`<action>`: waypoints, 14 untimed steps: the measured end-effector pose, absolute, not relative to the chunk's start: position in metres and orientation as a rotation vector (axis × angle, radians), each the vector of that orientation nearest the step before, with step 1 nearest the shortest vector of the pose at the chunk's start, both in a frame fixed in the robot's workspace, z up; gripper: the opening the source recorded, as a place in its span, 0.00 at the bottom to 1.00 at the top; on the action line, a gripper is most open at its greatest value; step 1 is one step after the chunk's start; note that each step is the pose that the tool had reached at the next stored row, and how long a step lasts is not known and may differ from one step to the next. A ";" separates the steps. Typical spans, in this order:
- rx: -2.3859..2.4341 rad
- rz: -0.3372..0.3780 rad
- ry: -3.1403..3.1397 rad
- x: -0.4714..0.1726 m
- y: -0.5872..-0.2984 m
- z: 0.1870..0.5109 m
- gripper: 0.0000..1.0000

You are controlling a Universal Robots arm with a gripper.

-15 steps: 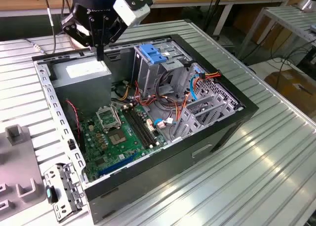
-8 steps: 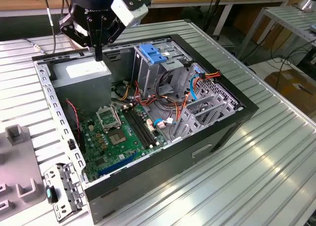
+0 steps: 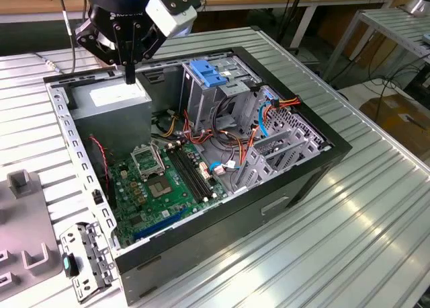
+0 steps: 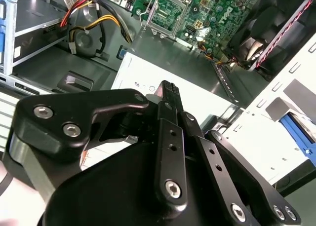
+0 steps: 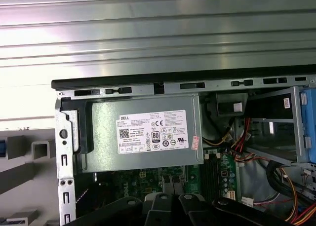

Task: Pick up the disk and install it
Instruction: 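Reach for the disk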

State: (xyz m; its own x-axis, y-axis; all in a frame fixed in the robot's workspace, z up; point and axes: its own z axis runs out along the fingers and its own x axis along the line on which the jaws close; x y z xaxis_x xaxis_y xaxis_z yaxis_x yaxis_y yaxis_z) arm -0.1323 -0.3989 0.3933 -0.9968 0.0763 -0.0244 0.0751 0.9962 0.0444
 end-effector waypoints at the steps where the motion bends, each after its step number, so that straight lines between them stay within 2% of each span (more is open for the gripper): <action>1: 0.118 0.068 3.113 -0.133 -0.399 0.393 0.11; 14: 0.118 0.068 3.114 -0.139 -0.399 0.393 0.11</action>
